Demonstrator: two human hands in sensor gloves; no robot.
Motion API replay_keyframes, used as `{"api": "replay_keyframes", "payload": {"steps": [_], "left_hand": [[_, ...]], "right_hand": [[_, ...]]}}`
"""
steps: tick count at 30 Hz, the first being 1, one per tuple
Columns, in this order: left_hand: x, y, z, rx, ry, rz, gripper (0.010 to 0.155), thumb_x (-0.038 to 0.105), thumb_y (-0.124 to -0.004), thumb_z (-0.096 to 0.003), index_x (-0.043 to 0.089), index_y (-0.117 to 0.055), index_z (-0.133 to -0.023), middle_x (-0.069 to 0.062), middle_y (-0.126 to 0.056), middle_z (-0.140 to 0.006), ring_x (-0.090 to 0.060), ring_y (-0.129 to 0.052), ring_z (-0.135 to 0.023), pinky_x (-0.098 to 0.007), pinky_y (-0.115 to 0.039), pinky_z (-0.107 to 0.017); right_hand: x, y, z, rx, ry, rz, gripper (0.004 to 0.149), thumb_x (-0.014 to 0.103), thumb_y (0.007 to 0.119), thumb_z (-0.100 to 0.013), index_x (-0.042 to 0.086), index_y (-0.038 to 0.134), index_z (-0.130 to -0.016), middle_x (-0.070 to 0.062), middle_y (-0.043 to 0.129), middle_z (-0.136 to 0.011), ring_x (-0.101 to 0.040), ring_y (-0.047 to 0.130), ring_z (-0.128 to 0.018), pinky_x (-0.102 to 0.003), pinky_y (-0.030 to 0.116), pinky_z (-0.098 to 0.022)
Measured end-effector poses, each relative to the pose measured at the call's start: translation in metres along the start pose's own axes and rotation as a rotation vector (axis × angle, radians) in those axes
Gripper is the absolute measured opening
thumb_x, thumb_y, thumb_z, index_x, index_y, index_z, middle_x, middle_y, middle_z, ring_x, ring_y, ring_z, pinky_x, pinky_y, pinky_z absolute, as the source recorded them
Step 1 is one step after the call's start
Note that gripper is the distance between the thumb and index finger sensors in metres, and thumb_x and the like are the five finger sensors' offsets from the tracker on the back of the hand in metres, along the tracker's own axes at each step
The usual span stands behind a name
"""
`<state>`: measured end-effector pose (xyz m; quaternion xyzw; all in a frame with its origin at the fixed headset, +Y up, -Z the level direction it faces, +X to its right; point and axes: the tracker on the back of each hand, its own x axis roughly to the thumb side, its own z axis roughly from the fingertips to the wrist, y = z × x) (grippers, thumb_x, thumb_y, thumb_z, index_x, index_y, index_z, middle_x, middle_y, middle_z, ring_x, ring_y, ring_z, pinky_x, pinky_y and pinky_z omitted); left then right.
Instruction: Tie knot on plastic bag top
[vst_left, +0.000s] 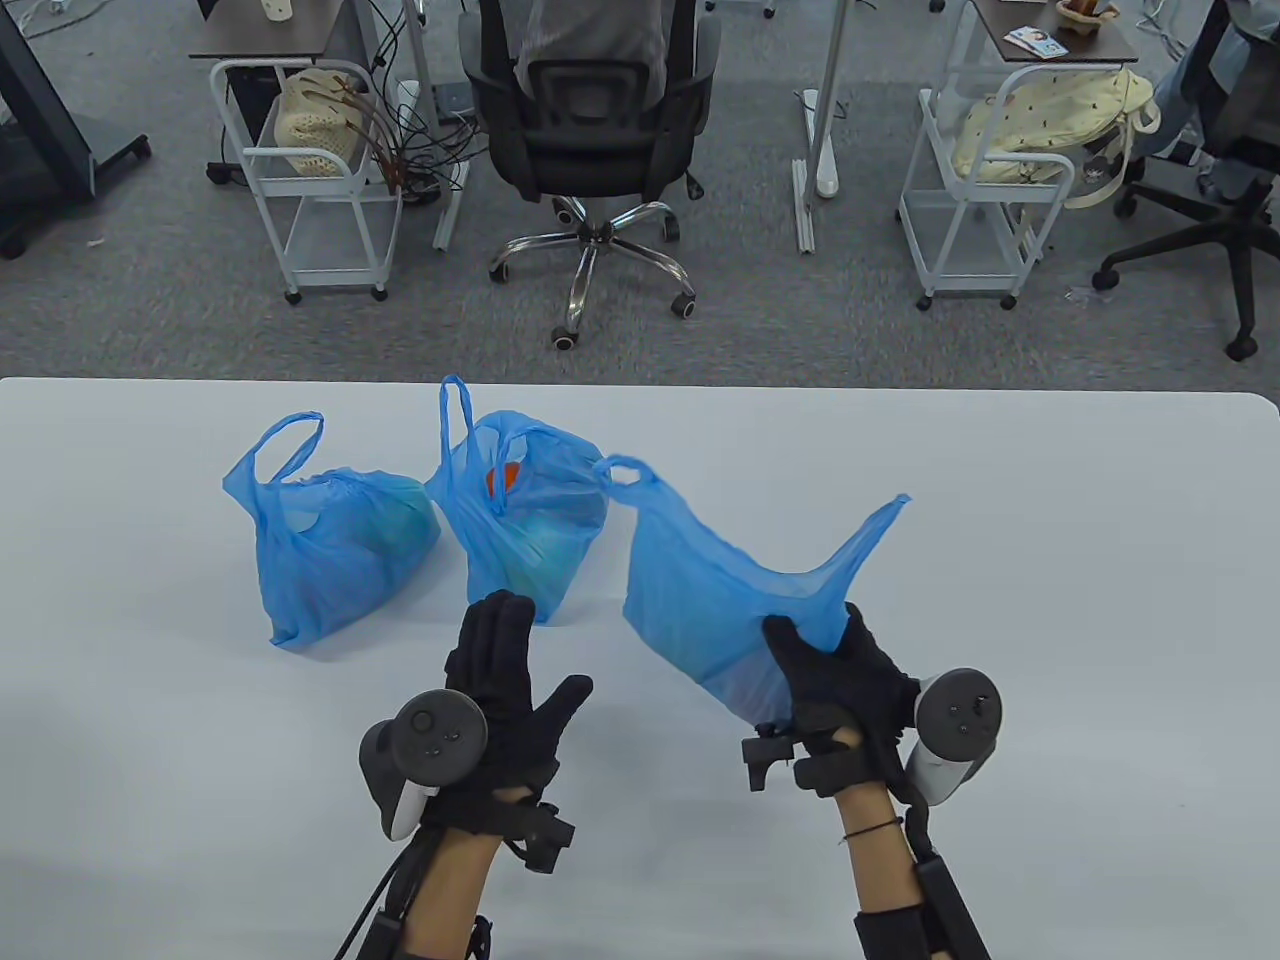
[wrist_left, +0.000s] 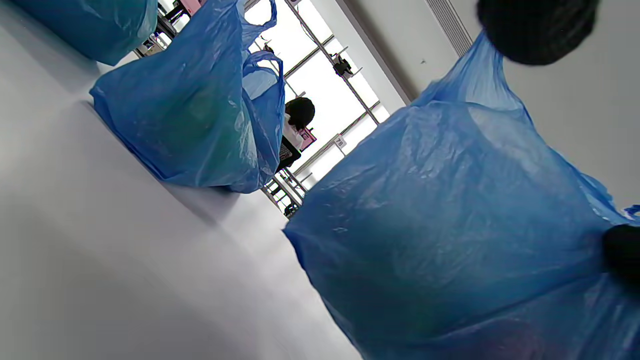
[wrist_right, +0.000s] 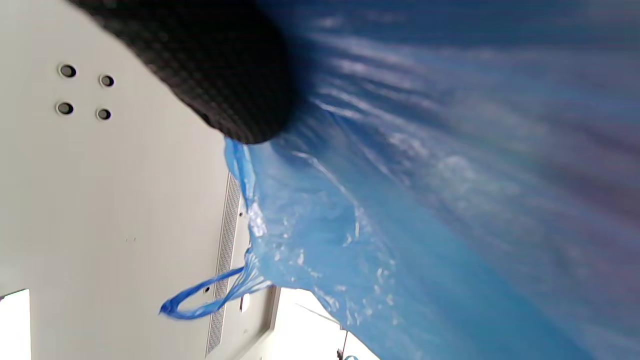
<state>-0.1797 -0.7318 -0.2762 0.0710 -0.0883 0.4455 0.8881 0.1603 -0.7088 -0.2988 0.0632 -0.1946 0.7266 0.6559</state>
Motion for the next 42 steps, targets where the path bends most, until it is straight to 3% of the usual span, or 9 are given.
{"api": "replay_keyframes", "payload": {"steps": [6,10,14,17,21,29,34,39,42], "left_hand": [[-0.014,0.006,-0.003,-0.061,0.058,0.274,0.107,0.072,-0.072,-0.0461,0.029,0.004,-0.107,-0.007,-0.005,-0.124,-0.038,-0.010,-0.115,-0.071,-0.018,-0.075],[-0.019,0.011,-0.004,-0.065,0.063,0.336,0.107,0.070,-0.076,-0.0461,0.026,-0.003,-0.110,-0.007,-0.021,-0.125,-0.040,-0.016,-0.115,-0.073,-0.020,-0.074],[-0.015,0.015,-0.003,0.010,0.074,0.348,0.066,0.058,-0.083,-0.0485,0.032,-0.059,-0.104,0.007,-0.081,-0.103,-0.032,-0.067,-0.110,-0.074,-0.041,-0.073],[-0.012,0.013,-0.003,0.051,0.067,0.373,0.047,0.056,-0.082,-0.0490,0.039,-0.071,-0.092,0.014,-0.093,-0.087,-0.025,-0.084,-0.099,-0.071,-0.051,-0.072],[-0.009,0.009,-0.003,-0.005,0.048,0.487,0.035,0.054,-0.080,-0.0509,0.042,-0.075,-0.083,0.012,-0.092,-0.087,-0.025,-0.085,-0.098,-0.070,-0.052,-0.074],[0.000,0.003,-0.001,-0.057,-0.015,0.498,0.029,0.060,-0.069,-0.0540,0.042,-0.083,-0.072,0.012,-0.096,-0.083,-0.025,-0.089,-0.093,-0.067,-0.057,-0.073],[0.011,0.000,0.001,-0.060,-0.073,0.454,0.034,0.055,-0.067,-0.0556,0.046,-0.082,-0.085,0.011,-0.094,-0.092,-0.027,-0.089,-0.094,-0.067,-0.057,-0.073],[0.021,-0.004,0.002,-0.146,-0.103,0.556,0.047,0.059,-0.061,-0.0560,0.051,-0.068,-0.102,0.010,-0.077,-0.114,-0.033,-0.074,-0.106,-0.071,-0.049,-0.075],[0.026,-0.004,0.003,-0.185,-0.117,0.617,0.042,0.052,-0.067,-0.0565,0.053,-0.068,-0.099,0.010,-0.073,-0.117,-0.033,-0.070,-0.109,-0.072,-0.045,-0.075]], "right_hand": [[-0.001,0.032,0.005,0.223,-0.038,-0.023,0.020,0.027,0.098,-0.040,0.019,0.084,-0.051,-0.003,0.101,-0.065,-0.029,0.108,-0.055,-0.058,0.083,-0.047],[-0.001,0.045,0.007,0.342,-0.066,0.018,0.019,0.027,0.099,-0.039,0.020,0.084,-0.050,-0.002,0.101,-0.066,-0.027,0.109,-0.055,-0.057,0.083,-0.048],[-0.005,0.048,0.009,0.356,-0.037,0.003,0.019,0.026,0.099,-0.039,0.019,0.085,-0.050,-0.003,0.101,-0.065,-0.029,0.108,-0.055,-0.058,0.082,-0.048],[-0.007,0.044,0.006,0.366,-0.034,0.069,0.019,0.026,0.099,-0.039,0.020,0.085,-0.050,-0.003,0.101,-0.065,-0.030,0.108,-0.056,-0.058,0.081,-0.049],[-0.017,0.031,0.003,0.348,0.000,0.117,0.022,0.029,0.099,-0.039,0.020,0.085,-0.054,-0.004,0.100,-0.067,-0.032,0.106,-0.060,-0.060,0.079,-0.050],[-0.019,0.018,-0.001,0.344,0.045,0.037,0.054,0.049,0.094,-0.042,0.018,0.078,-0.084,-0.012,0.089,-0.083,-0.044,0.091,-0.076,-0.068,0.067,-0.056],[-0.007,0.030,0.003,0.398,0.071,-0.029,0.087,0.056,0.091,-0.043,0.007,0.055,-0.106,-0.014,0.079,-0.087,-0.048,0.080,-0.081,-0.073,0.055,-0.059],[0.008,0.034,0.004,0.339,0.027,-0.036,0.056,0.041,0.093,-0.045,0.016,0.075,-0.092,-0.013,0.082,-0.081,-0.045,0.082,-0.078,-0.073,0.056,-0.057],[0.013,0.032,0.005,0.294,0.010,-0.107,0.039,0.036,0.093,-0.045,0.020,0.081,-0.078,-0.017,0.079,-0.089,-0.048,0.080,-0.081,-0.074,0.055,-0.057]]}}
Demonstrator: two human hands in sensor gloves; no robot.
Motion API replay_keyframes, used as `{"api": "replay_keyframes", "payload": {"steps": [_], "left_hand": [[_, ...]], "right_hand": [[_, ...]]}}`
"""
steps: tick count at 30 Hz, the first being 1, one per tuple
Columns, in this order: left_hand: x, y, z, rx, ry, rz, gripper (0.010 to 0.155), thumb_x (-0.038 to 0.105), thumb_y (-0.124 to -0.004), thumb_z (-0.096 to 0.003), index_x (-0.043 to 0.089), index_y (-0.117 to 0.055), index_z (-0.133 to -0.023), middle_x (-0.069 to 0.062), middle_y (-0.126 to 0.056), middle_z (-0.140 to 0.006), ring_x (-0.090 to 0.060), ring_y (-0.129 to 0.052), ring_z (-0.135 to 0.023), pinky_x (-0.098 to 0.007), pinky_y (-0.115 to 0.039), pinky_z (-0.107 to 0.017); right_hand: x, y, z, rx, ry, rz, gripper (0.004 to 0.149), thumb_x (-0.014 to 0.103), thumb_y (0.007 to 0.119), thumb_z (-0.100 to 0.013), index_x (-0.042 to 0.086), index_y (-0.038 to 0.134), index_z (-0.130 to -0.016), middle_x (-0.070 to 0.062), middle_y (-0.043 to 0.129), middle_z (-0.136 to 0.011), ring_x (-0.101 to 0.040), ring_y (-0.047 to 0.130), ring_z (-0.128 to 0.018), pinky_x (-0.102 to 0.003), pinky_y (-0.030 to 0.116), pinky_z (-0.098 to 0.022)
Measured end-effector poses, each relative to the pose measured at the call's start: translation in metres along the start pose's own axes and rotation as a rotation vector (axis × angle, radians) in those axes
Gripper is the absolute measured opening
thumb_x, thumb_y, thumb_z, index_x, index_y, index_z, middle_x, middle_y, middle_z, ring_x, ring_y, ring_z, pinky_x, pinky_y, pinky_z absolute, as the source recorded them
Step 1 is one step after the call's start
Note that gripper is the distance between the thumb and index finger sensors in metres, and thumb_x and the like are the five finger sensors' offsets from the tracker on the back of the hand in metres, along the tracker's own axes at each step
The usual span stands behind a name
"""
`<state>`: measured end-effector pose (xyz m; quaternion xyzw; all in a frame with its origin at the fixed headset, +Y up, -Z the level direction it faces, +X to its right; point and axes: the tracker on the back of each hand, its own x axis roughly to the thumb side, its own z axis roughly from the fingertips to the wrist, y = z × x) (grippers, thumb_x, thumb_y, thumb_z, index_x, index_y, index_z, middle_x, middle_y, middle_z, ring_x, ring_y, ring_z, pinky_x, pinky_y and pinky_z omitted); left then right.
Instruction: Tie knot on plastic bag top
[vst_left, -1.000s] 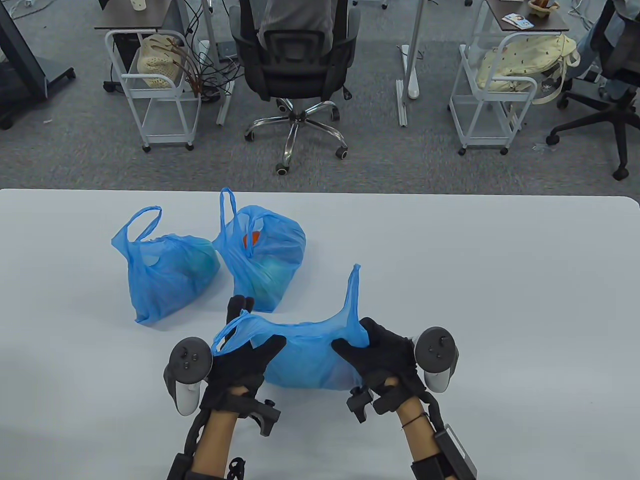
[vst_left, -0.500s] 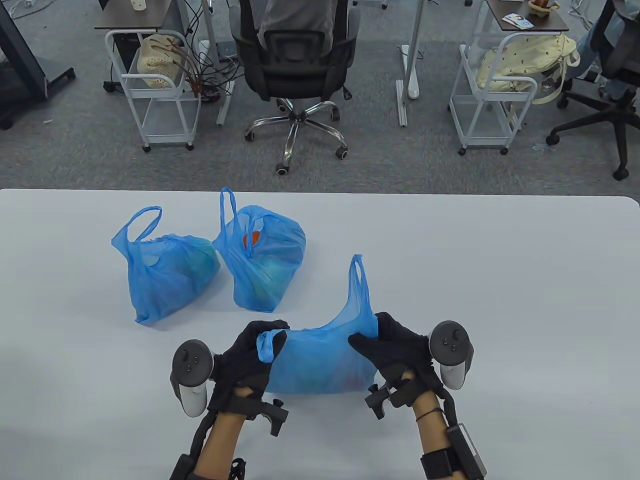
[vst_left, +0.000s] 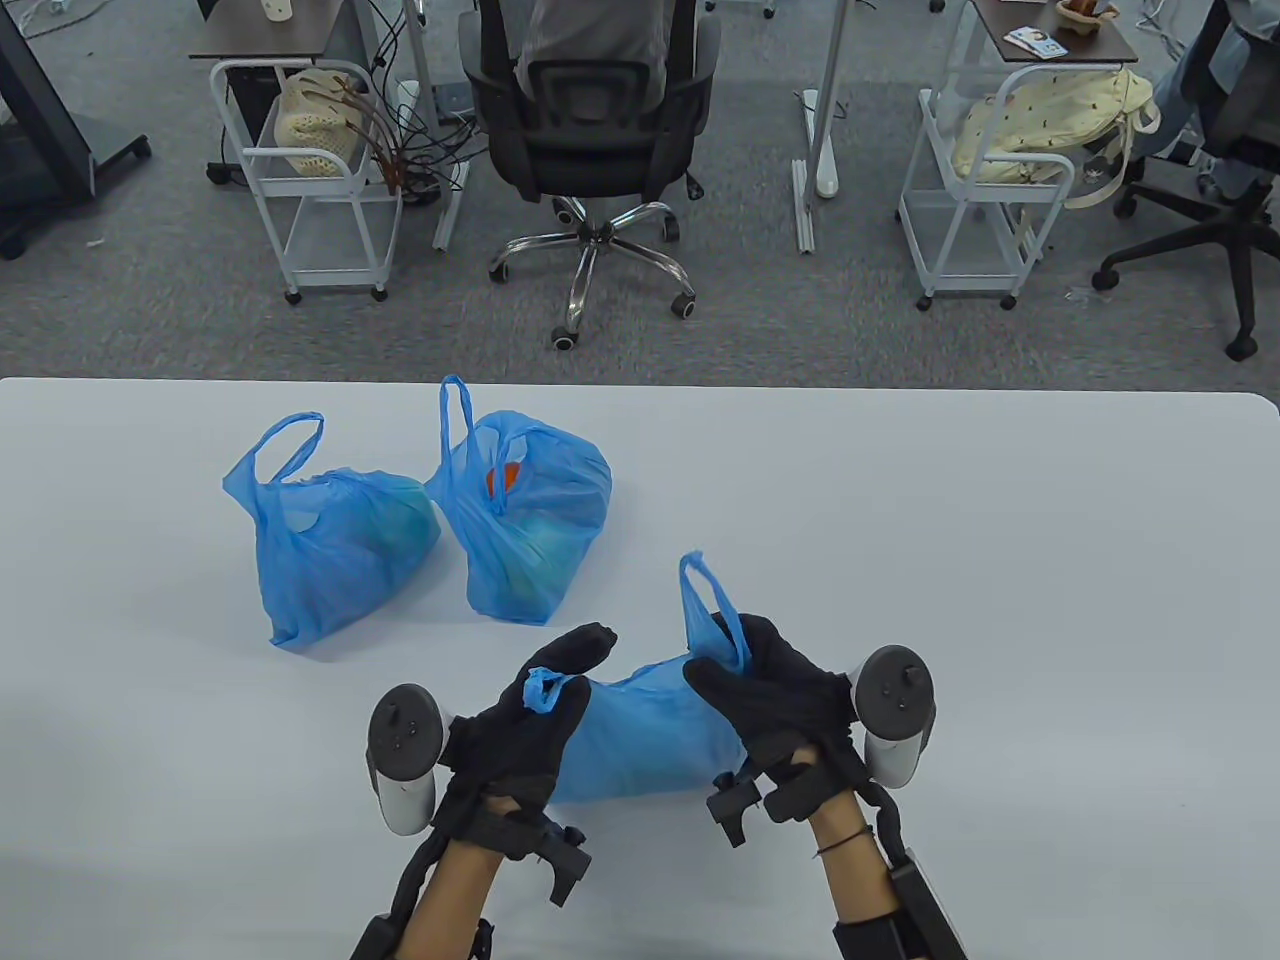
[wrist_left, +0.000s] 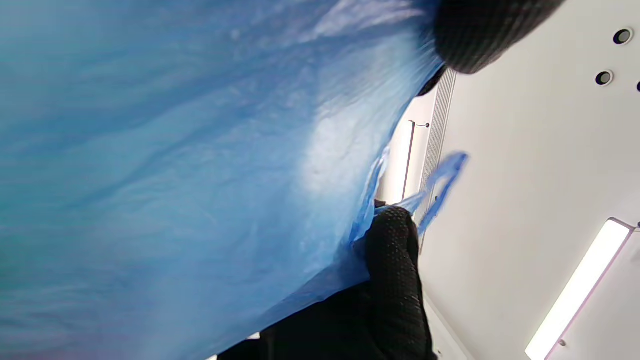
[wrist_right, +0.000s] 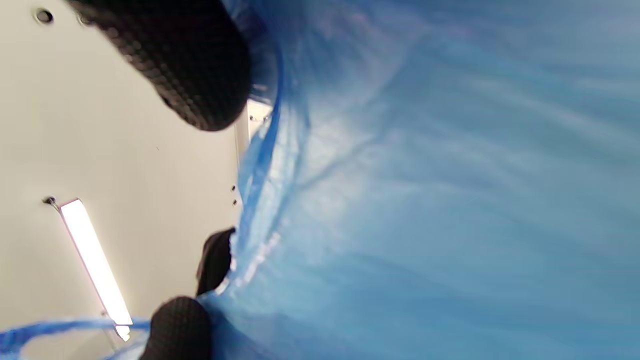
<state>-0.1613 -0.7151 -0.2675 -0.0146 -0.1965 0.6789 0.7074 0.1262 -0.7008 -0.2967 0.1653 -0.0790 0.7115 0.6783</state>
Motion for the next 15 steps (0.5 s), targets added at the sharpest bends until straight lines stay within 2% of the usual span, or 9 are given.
{"api": "replay_keyframes", "payload": {"steps": [3,8,12,15], "left_hand": [[0.002,-0.001,-0.001,-0.026,-0.004,0.082,0.039,0.052,-0.069,-0.0560,0.053,-0.068,-0.095,0.011,-0.083,-0.110,-0.029,-0.073,-0.109,-0.071,-0.045,-0.077],[-0.005,0.001,-0.002,-0.016,0.026,0.169,0.038,0.049,-0.068,-0.0559,0.049,-0.067,-0.094,0.017,-0.102,-0.082,-0.022,-0.087,-0.100,-0.067,-0.049,-0.077],[-0.010,0.001,-0.004,-0.012,0.046,0.153,0.039,0.048,-0.066,-0.0563,0.045,-0.066,-0.095,0.020,-0.104,-0.060,-0.018,-0.099,-0.082,-0.065,-0.053,-0.076],[-0.010,-0.001,-0.004,0.012,0.046,0.086,0.039,0.048,-0.065,-0.0558,0.044,-0.068,-0.094,0.021,-0.102,-0.046,-0.016,-0.103,-0.067,-0.063,-0.060,-0.073]], "right_hand": [[0.001,-0.001,-0.001,0.013,-0.007,-0.092,0.036,0.033,0.093,-0.045,0.019,0.079,-0.075,-0.018,0.083,-0.090,-0.046,0.085,-0.084,-0.072,0.058,-0.058],[0.002,0.002,-0.003,0.065,-0.035,-0.121,0.035,0.032,0.090,-0.046,0.018,0.074,-0.075,-0.007,0.096,-0.072,-0.033,0.105,-0.066,-0.059,0.072,-0.058],[0.005,0.009,-0.003,0.100,-0.058,-0.087,0.038,0.031,0.087,-0.048,0.015,0.072,-0.078,-0.004,0.095,-0.065,-0.029,0.108,-0.051,-0.060,0.075,-0.052],[0.008,0.018,-0.002,0.153,-0.064,-0.027,0.041,0.031,0.084,-0.049,0.013,0.069,-0.083,-0.006,0.094,-0.064,-0.027,0.106,-0.045,-0.060,0.076,-0.050]]}}
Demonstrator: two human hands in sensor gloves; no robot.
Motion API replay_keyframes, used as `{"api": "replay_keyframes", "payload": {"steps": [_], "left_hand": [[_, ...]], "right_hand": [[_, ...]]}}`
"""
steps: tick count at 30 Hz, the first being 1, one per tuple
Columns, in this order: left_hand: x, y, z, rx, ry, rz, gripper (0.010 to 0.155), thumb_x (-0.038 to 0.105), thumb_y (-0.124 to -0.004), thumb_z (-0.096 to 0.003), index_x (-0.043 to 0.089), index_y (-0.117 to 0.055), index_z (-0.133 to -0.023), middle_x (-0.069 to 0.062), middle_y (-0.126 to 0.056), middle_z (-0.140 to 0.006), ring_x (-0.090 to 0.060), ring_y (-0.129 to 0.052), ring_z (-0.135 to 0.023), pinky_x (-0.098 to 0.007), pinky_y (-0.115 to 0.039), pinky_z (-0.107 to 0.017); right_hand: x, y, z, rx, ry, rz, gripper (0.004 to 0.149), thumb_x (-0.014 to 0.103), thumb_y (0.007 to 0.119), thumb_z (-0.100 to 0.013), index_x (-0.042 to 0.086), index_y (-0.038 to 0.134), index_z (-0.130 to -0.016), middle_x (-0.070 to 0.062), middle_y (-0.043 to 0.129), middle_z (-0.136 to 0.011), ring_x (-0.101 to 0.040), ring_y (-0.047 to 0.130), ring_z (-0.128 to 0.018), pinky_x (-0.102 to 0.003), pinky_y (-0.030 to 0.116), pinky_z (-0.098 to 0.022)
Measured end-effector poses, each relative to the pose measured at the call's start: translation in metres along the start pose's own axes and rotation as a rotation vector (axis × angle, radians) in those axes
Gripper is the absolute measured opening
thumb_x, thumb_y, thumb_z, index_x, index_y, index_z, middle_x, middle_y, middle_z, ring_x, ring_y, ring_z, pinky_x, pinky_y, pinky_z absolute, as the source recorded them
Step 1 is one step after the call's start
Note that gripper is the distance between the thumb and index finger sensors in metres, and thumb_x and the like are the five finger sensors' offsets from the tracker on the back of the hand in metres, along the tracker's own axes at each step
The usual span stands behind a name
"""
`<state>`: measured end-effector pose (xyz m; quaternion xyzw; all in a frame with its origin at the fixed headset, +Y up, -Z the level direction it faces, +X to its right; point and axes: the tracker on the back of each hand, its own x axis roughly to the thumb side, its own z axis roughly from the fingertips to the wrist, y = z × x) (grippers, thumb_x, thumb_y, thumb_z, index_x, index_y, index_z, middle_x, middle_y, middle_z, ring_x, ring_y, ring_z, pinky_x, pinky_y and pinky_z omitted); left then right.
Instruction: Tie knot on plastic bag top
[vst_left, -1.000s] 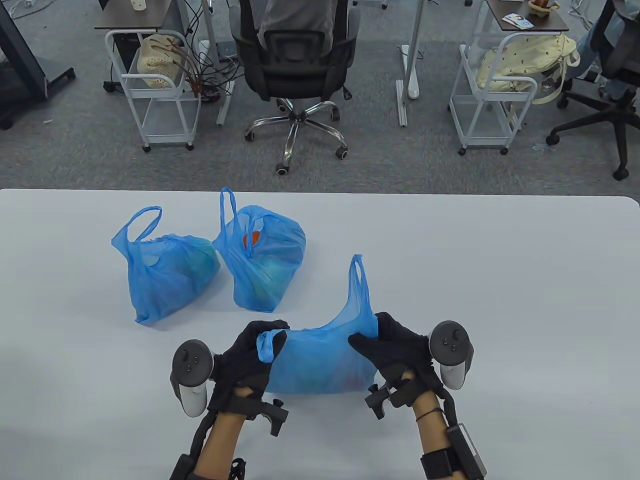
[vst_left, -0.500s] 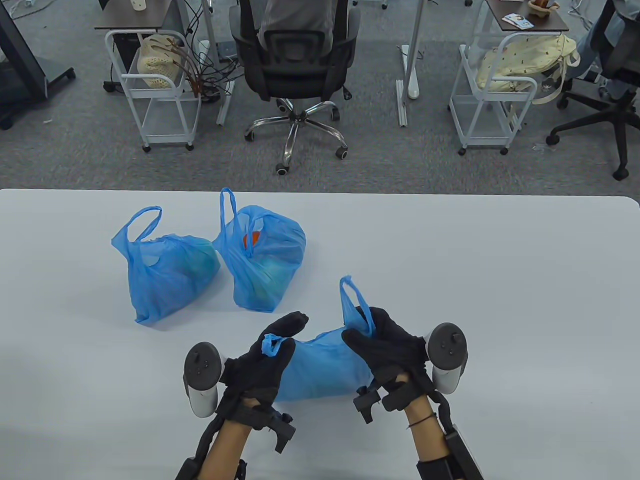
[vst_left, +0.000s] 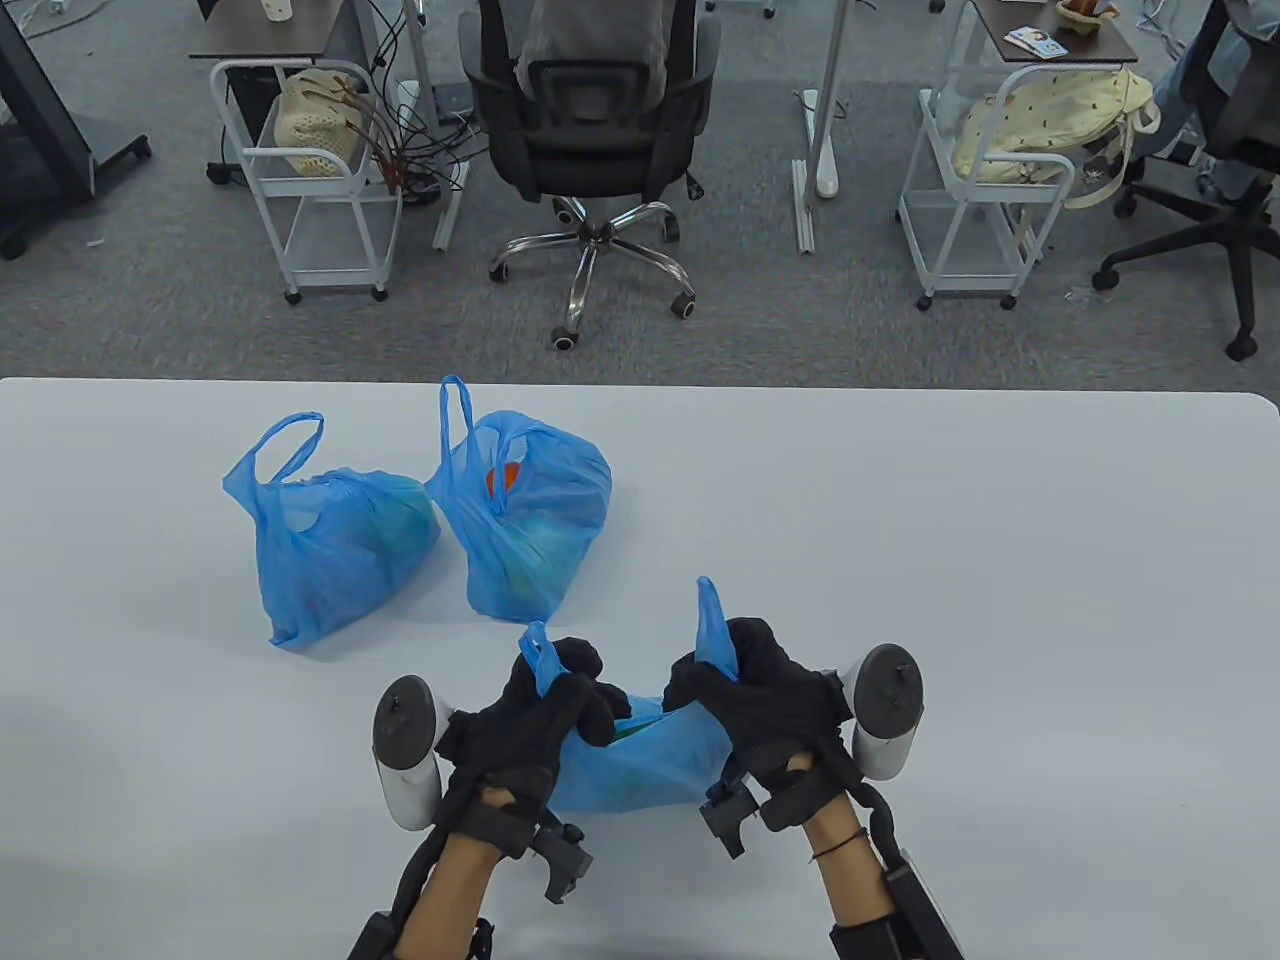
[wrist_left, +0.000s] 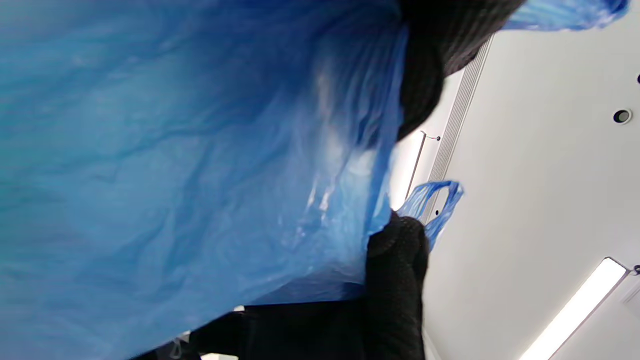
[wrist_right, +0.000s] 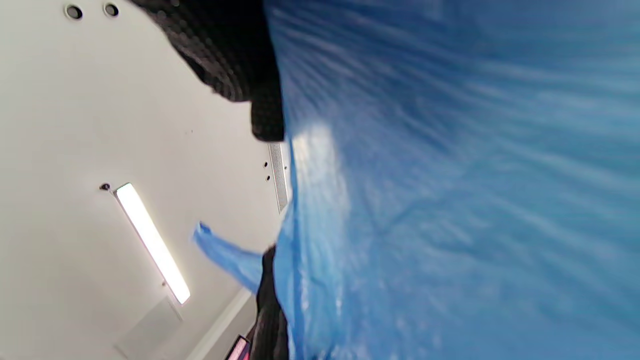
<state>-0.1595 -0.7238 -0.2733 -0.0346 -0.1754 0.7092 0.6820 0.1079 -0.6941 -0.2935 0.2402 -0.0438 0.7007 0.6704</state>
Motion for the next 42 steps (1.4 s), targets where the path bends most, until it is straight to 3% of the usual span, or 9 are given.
{"api": "replay_keyframes", "payload": {"steps": [3,7,13,17,22,27,31,38,42], "left_hand": [[-0.003,-0.002,-0.001,0.004,0.022,-0.020,0.039,0.045,-0.065,-0.0565,0.040,-0.069,-0.095,0.020,-0.099,-0.036,-0.016,-0.103,-0.056,-0.060,-0.065,-0.070],[-0.006,-0.002,0.000,0.037,0.050,-0.082,0.048,0.045,-0.067,-0.0555,0.029,-0.065,-0.101,0.019,-0.097,-0.033,-0.017,-0.102,-0.049,-0.058,-0.069,-0.066],[-0.008,-0.005,-0.003,-0.085,0.103,-0.160,0.068,0.049,-0.075,-0.0534,0.021,-0.047,-0.109,0.018,-0.095,-0.046,-0.018,-0.099,-0.059,-0.062,-0.064,-0.069],[-0.003,-0.012,-0.006,-0.193,0.089,-0.253,0.082,0.054,-0.080,-0.0501,0.021,-0.038,-0.112,0.017,-0.094,-0.056,-0.020,-0.096,-0.068,-0.066,-0.058,-0.072],[0.003,-0.019,-0.003,-0.204,0.058,-0.314,0.093,0.067,-0.080,-0.0454,0.021,-0.037,-0.113,0.016,-0.094,-0.058,-0.022,-0.097,-0.069,-0.068,-0.057,-0.071],[0.000,-0.022,0.002,-0.065,0.044,-0.358,0.075,0.070,-0.064,-0.0499,0.025,-0.055,-0.109,0.016,-0.098,-0.046,-0.020,-0.101,-0.059,-0.063,-0.064,-0.068],[-0.004,-0.017,-0.001,-0.090,0.062,-0.247,0.057,0.054,-0.054,-0.0564,0.027,-0.063,-0.106,0.016,-0.099,-0.038,-0.019,-0.102,-0.054,-0.060,-0.066,-0.068],[-0.009,-0.008,-0.002,-0.075,0.066,-0.117,0.057,0.055,-0.048,-0.0567,0.030,-0.065,-0.105,0.016,-0.099,-0.036,-0.018,-0.102,-0.053,-0.059,-0.067,-0.068],[-0.008,-0.009,-0.002,-0.095,0.051,-0.105,0.057,0.059,-0.055,-0.0554,0.031,-0.067,-0.104,0.016,-0.099,-0.036,-0.018,-0.103,-0.053,-0.060,-0.067,-0.068]], "right_hand": [[0.001,0.011,0.000,0.060,-0.019,0.060,0.060,0.028,0.080,-0.050,0.013,0.055,-0.102,-0.005,0.093,-0.062,-0.026,0.103,-0.042,-0.060,0.076,-0.048],[0.002,0.018,0.000,0.133,-0.051,0.118,0.043,0.026,0.079,-0.050,0.016,0.074,-0.092,-0.006,0.095,-0.062,-0.027,0.102,-0.044,-0.061,0.076,-0.048],[0.006,0.017,0.001,0.093,-0.119,0.196,0.038,0.025,0.083,-0.048,0.019,0.082,-0.085,-0.007,0.097,-0.059,-0.028,0.103,-0.042,-0.061,0.077,-0.047],[0.011,0.020,0.001,0.109,-0.174,0.365,0.037,0.025,0.084,-0.048,0.019,0.083,-0.085,-0.007,0.098,-0.058,-0.027,0.103,-0.041,-0.061,0.078,-0.046],[0.020,0.037,0.006,0.133,-0.265,0.622,0.037,0.025,0.085,-0.047,0.017,0.084,-0.083,-0.008,0.098,-0.057,-0.028,0.104,-0.039,-0.061,0.078,-0.045],[0.028,0.057,0.013,0.087,-0.348,0.920,0.037,0.027,0.085,-0.046,0.015,0.084,-0.081,-0.006,0.099,-0.055,-0.025,0.105,-0.037,-0.059,0.080,-0.044],[0.022,0.048,0.010,0.089,-0.284,0.790,0.037,0.027,0.086,-0.047,0.016,0.084,-0.081,-0.007,0.098,-0.057,-0.028,0.105,-0.040,-0.060,0.079,-0.045],[0.015,0.038,0.007,0.105,-0.238,0.677,0.046,0.036,0.090,-0.045,0.015,0.081,-0.085,-0.006,0.098,-0.061,-0.029,0.105,-0.048,-0.061,0.078,-0.047],[0.018,0.036,0.008,0.073,-0.241,0.607,0.038,0.030,0.092,-0.044,0.016,0.086,-0.079,-0.006,0.100,-0.057,-0.030,0.106,-0.046,-0.062,0.079,-0.046]]}}
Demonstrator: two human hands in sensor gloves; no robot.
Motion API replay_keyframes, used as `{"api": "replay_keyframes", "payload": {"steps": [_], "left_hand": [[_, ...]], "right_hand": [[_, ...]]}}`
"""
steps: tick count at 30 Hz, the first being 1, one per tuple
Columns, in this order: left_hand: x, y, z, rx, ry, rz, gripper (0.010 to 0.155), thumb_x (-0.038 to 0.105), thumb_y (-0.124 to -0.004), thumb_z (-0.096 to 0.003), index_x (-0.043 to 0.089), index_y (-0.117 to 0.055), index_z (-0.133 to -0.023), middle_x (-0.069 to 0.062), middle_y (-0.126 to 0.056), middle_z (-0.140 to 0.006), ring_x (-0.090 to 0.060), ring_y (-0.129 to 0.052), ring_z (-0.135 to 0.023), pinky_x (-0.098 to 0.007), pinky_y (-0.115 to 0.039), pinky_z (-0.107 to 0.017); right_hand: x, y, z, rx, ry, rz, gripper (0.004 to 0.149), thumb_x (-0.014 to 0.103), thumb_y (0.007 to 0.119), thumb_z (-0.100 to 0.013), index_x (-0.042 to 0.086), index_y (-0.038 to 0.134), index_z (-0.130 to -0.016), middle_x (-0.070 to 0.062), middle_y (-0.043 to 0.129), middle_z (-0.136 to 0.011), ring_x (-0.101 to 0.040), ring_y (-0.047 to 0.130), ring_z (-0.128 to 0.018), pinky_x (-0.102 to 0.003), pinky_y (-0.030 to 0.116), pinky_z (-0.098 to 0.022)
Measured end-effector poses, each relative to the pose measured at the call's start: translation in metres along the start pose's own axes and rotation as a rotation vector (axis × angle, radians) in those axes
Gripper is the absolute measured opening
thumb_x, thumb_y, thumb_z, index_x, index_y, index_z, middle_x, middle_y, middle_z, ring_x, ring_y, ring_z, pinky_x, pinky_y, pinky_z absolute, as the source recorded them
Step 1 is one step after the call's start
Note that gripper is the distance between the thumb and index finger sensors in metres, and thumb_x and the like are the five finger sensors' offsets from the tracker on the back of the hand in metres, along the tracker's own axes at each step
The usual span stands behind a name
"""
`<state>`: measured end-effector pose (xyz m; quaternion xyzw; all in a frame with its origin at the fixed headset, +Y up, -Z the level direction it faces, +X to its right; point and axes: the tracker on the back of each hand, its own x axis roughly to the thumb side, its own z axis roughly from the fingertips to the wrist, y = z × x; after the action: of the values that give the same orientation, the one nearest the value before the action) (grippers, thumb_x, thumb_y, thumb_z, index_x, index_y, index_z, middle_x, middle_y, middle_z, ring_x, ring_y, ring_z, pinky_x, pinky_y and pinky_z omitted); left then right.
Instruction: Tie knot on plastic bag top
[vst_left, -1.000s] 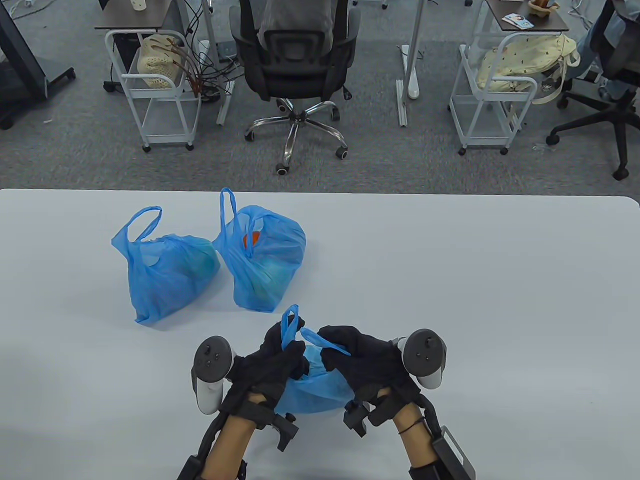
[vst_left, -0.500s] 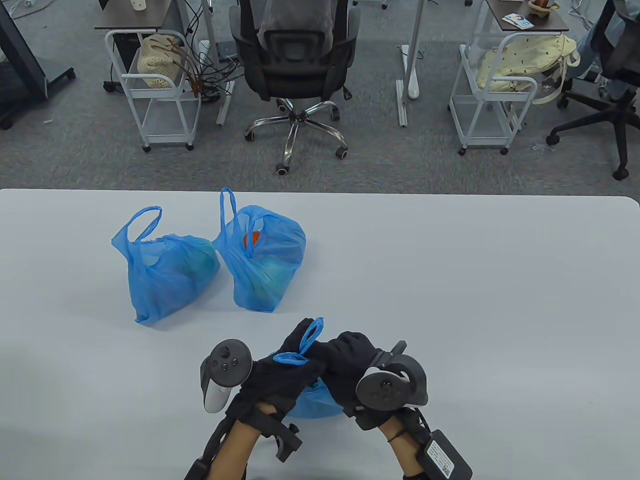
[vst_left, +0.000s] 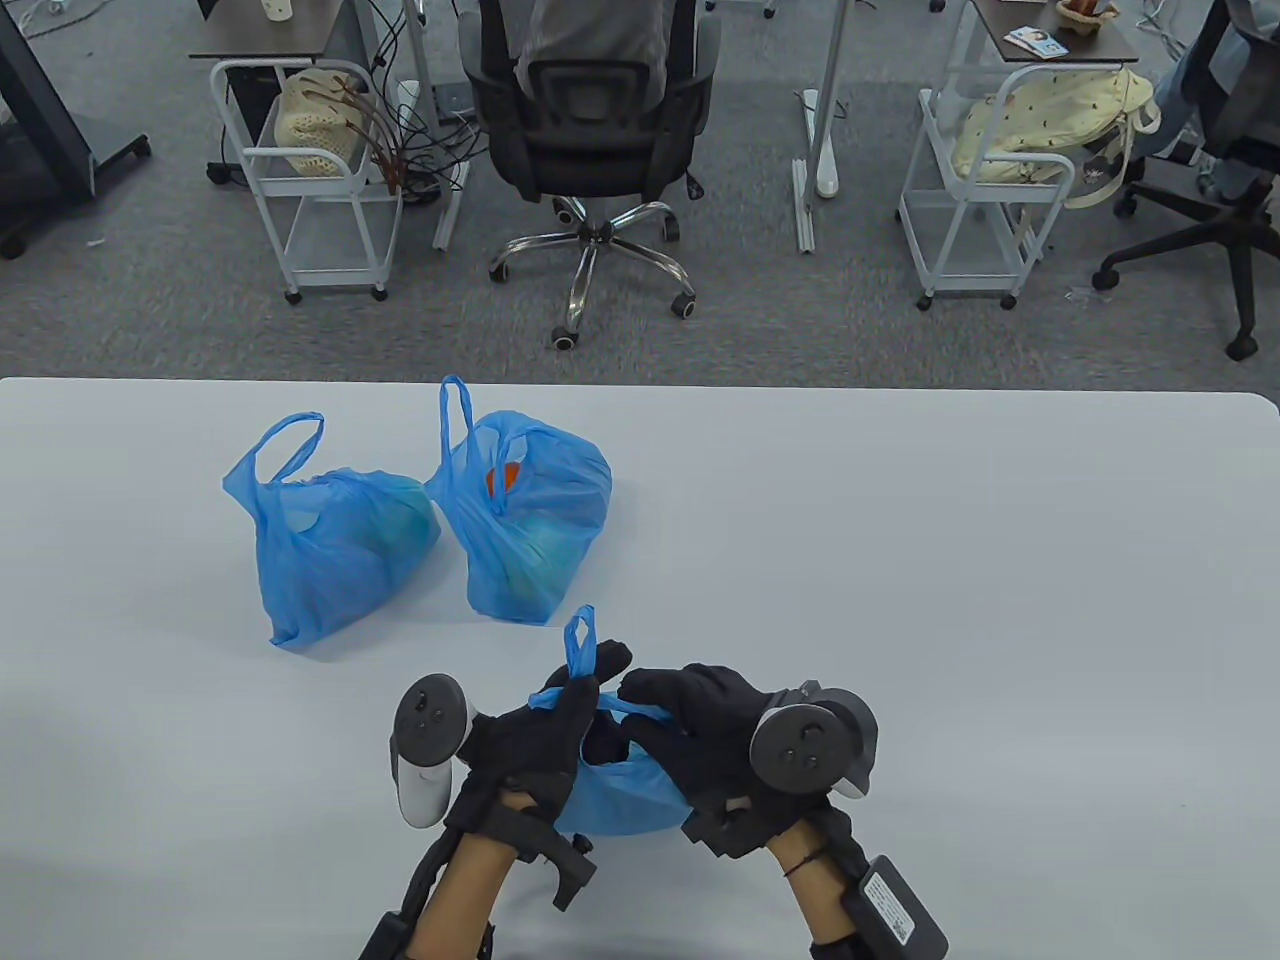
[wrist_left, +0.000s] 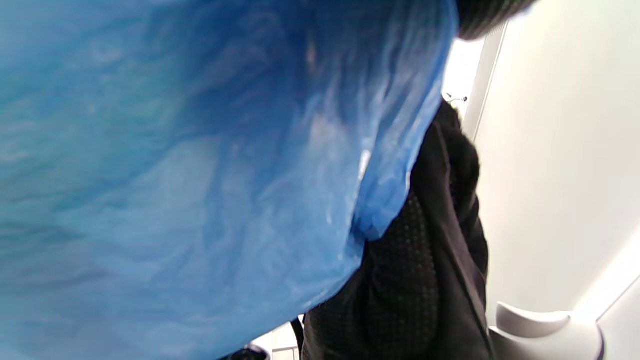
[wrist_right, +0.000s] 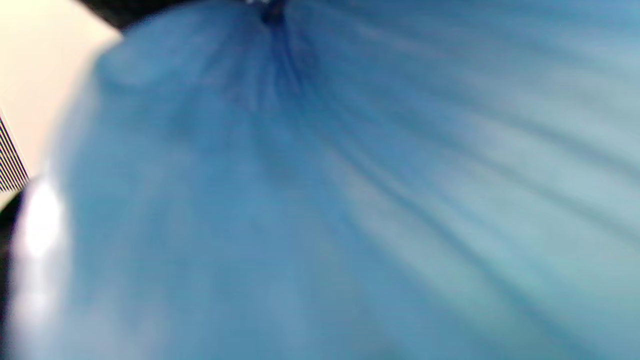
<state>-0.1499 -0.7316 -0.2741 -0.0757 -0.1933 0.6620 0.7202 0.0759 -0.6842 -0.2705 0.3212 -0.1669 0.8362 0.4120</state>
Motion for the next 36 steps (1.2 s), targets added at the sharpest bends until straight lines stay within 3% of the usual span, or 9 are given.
{"api": "replay_keyframes", "payload": {"steps": [4,6,11,14,17,20,22,27,36], "left_hand": [[0.007,-0.003,0.000,-0.012,-0.034,-0.086,0.054,0.056,-0.056,-0.0562,0.033,-0.066,-0.104,0.017,-0.100,-0.036,-0.017,-0.104,-0.054,-0.059,-0.069,-0.068],[0.011,-0.006,0.001,-0.007,-0.052,-0.078,0.054,0.055,-0.055,-0.0565,0.032,-0.065,-0.104,0.016,-0.100,-0.035,-0.018,-0.104,-0.053,-0.060,-0.068,-0.068],[0.023,-0.013,0.002,-0.023,-0.108,-0.206,0.053,0.054,-0.057,-0.0558,0.030,-0.069,-0.102,0.016,-0.101,-0.033,-0.019,-0.105,-0.052,-0.060,-0.069,-0.067],[0.028,-0.020,0.003,-0.041,-0.129,-0.302,0.053,0.053,-0.058,-0.0553,0.029,-0.071,-0.101,0.016,-0.101,-0.032,-0.018,-0.107,-0.051,-0.060,-0.070,-0.067],[0.031,-0.027,0.003,-0.077,-0.130,-0.326,0.053,0.053,-0.059,-0.0550,0.029,-0.072,-0.101,0.017,-0.102,-0.033,-0.018,-0.107,-0.053,-0.060,-0.069,-0.068],[0.026,-0.026,0.002,-0.086,-0.112,-0.247,0.054,0.053,-0.060,-0.0551,0.028,-0.071,-0.101,0.017,-0.106,-0.039,-0.019,-0.108,-0.057,-0.061,-0.069,-0.068],[0.020,-0.023,0.001,-0.104,-0.084,-0.117,0.050,0.048,-0.065,-0.0561,0.030,-0.069,-0.103,0.016,-0.109,-0.050,-0.019,-0.107,-0.062,-0.061,-0.068,-0.069],[0.003,-0.015,-0.002,-0.136,-0.024,0.176,0.054,0.055,-0.059,-0.0569,0.031,-0.065,-0.105,0.011,-0.109,-0.071,-0.020,-0.103,-0.071,-0.062,-0.064,-0.071],[-0.009,-0.013,-0.002,-0.120,0.023,0.363,0.056,0.058,-0.052,-0.0575,0.033,-0.062,-0.107,0.007,-0.103,-0.085,-0.019,-0.103,-0.067,-0.056,-0.067,-0.072]], "right_hand": [[0.005,-0.002,-0.002,0.017,-0.020,0.036,0.038,0.031,0.092,-0.044,0.017,0.087,-0.078,-0.005,0.101,-0.056,-0.029,0.107,-0.046,-0.061,0.079,-0.046],[0.004,-0.010,-0.001,0.005,0.021,0.020,0.040,0.042,0.088,-0.046,0.019,0.087,-0.079,-0.007,0.099,-0.063,-0.033,0.104,-0.055,-0.063,0.077,-0.048],[0.013,-0.036,0.001,-0.203,-0.004,-0.030,0.063,0.053,0.085,-0.046,0.014,0.073,-0.094,-0.016,0.086,-0.082,-0.043,0.091,-0.073,-0.067,0.067,-0.053],[0.024,-0.040,0.001,-0.231,-0.046,-0.097,0.066,0.051,0.087,-0.046,0.016,0.069,-0.099,-0.016,0.083,-0.086,-0.044,0.088,-0.077,-0.069,0.065,-0.055],[0.035,-0.037,0.000,-0.243,-0.062,-0.117,0.056,0.042,0.089,-0.046,0.019,0.074,-0.095,-0.013,0.089,-0.080,-0.041,0.092,-0.073,-0.068,0.066,-0.054],[0.036,-0.038,0.002,-0.318,-0.061,-0.044,0.036,0.033,0.090,-0.046,0.021,0.088,-0.079,-0.007,0.099,-0.063,-0.034,0.101,-0.060,-0.065,0.073,-0.050],[0.032,-0.040,0.003,-0.316,-0.037,-0.048,0.035,0.031,0.091,-0.045,0.020,0.089,-0.078,-0.007,0.099,-0.061,-0.033,0.102,-0.059,-0.064,0.073,-0.050],[0.019,-0.044,0.005,-0.347,0.009,-0.054,0.035,0.031,0.092,-0.045,0.018,0.090,-0.077,-0.006,0.101,-0.058,-0.032,0.103,-0.057,-0.063,0.074,-0.049],[0.020,-0.037,0.001,-0.228,-0.004,-0.059,0.036,0.034,0.093,-0.043,0.012,0.092,-0.072,-0.007,0.101,-0.048,-0.030,0.105,-0.047,-0.062,0.077,-0.046]]}}
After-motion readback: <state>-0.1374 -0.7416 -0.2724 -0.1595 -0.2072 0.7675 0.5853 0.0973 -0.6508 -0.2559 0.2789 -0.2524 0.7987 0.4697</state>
